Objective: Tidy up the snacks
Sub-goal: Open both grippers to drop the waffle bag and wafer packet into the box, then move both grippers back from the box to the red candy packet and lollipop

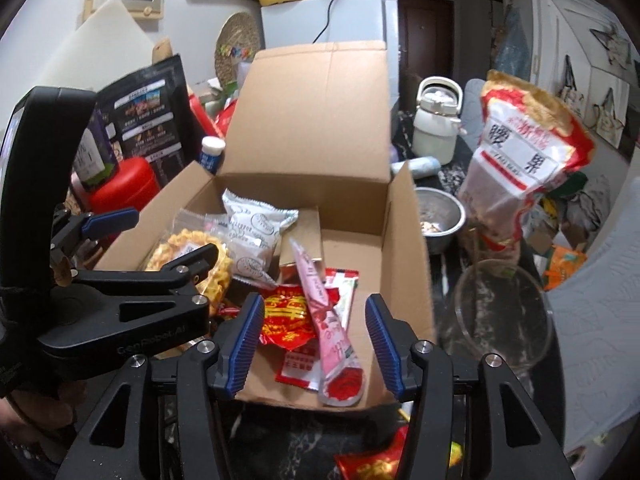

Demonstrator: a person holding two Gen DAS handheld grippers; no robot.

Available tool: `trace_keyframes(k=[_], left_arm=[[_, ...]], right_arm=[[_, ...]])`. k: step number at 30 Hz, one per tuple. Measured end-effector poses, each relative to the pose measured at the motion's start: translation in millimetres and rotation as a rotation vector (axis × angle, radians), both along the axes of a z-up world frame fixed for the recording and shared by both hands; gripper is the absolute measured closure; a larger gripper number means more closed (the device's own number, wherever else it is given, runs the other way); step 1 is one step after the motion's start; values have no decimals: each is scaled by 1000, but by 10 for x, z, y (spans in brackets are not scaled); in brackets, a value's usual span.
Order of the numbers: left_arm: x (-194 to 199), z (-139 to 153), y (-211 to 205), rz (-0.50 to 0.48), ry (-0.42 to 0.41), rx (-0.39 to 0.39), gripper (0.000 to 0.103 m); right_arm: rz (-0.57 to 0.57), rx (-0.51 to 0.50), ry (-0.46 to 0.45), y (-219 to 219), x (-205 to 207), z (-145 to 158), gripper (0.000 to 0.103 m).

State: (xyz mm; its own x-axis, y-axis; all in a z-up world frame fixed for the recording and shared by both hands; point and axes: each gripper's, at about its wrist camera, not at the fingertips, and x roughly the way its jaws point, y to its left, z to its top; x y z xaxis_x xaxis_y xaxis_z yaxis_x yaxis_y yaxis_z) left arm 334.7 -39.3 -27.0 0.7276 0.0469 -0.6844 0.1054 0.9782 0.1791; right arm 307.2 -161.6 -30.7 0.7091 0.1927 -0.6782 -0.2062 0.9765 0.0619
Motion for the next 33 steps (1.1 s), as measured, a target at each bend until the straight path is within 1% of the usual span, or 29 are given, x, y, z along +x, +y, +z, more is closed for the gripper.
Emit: trace_keyframes(k=[3, 6, 12, 16, 18, 20, 25, 27, 29, 33], left_arm=[[-91, 134, -30, -7, -31, -3, 16], [-210, 280, -50, -40, -65, -34, 16], [-571, 595, -114, -81, -138, -72, 16], [-821, 764, -147, -107, -168, -95, 16], [-940, 816, -161, -118, -182, -97, 16], [-1075, 869, -170, -130, -195, -99, 16], [-1369, 966, -175, -147, -224, -111, 16], [-1484, 985, -185, -157, -225, -116, 16], [-1592, 986, -202, -164, -221, -112, 16], [-1778, 969, -230, -187, -214, -119, 16]], right_arm=[[-10, -3, -32, -52, -80, 135, 51], [-23, -4, -63, -100, -177, 275, 51], [-40, -1, -127, -173, -459, 555, 51], [-51, -4, -168, -224, -693, 706, 51], [-56, -2, -184, -244, -822, 767, 50], [-65, 2, -195, -264, -946, 821, 47], [-73, 14, -229, -300, -1264, 929, 47], [-78, 14, -239, -314, -1373, 945, 46], [-82, 16, -247, -331, -1516, 958, 43], [-96, 17, -260, -375, -1748, 961, 43]])
